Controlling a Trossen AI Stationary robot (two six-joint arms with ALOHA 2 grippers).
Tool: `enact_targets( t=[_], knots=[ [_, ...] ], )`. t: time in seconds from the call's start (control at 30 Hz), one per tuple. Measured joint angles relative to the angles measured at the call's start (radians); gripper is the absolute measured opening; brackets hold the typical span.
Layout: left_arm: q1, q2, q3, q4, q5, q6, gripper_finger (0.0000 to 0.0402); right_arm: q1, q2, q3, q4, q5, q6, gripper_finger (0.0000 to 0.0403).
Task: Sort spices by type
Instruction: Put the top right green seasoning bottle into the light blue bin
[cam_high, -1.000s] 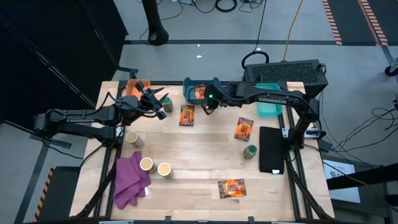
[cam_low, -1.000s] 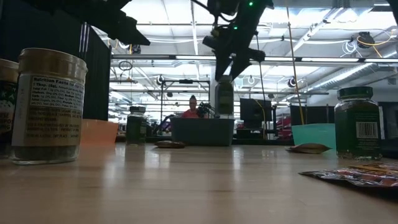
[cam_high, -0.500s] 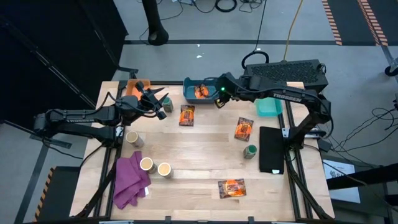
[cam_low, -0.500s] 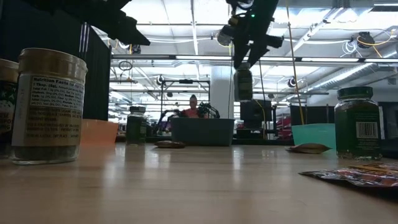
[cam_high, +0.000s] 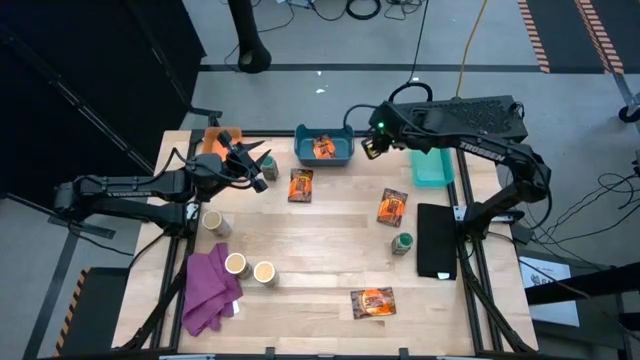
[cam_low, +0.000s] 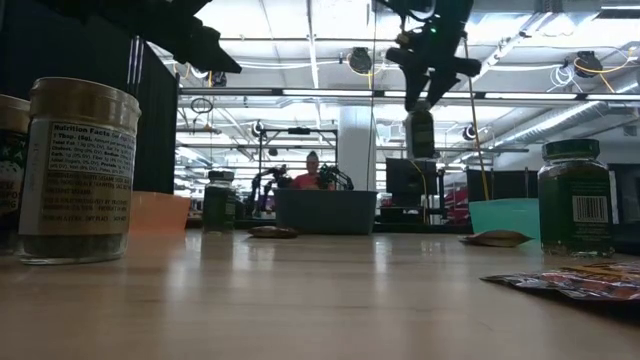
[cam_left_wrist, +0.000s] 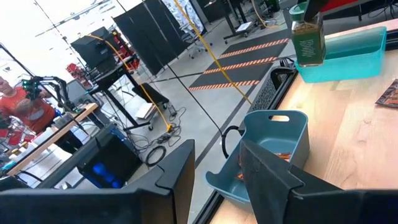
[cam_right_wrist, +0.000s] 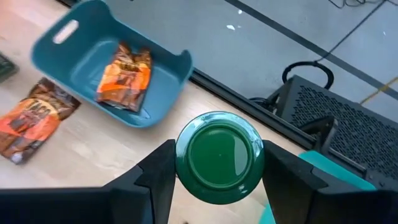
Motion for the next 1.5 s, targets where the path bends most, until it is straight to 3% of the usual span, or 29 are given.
enact_targets(
  t=[0.6,0.87,1.3,1.5],
  knots=[
    [0.0,0.0,0.0,0.001,0.0,-0.001,0.0134,-0.229,-0.156,-0.154,0.033,-0.104,-0.064,0.0179],
    [0.0,0.0,0.0,0.001,0.0,-0.002,0.0134,-0.334,-0.161,-0.183,0.065,-0.113,-0.086,0.0179],
    [0.0,0.0,0.0,0.001,0.0,-0.002,0.0134,-0.462,-0.161,-0.185,0.088,-0.234,-0.27,0.0179],
    [0.0,0.0,0.0,0.001,0.0,-0.003,0.0134,-0.521,-0.161,-0.186,0.068,-0.225,-0.241,0.0179]
  ],
)
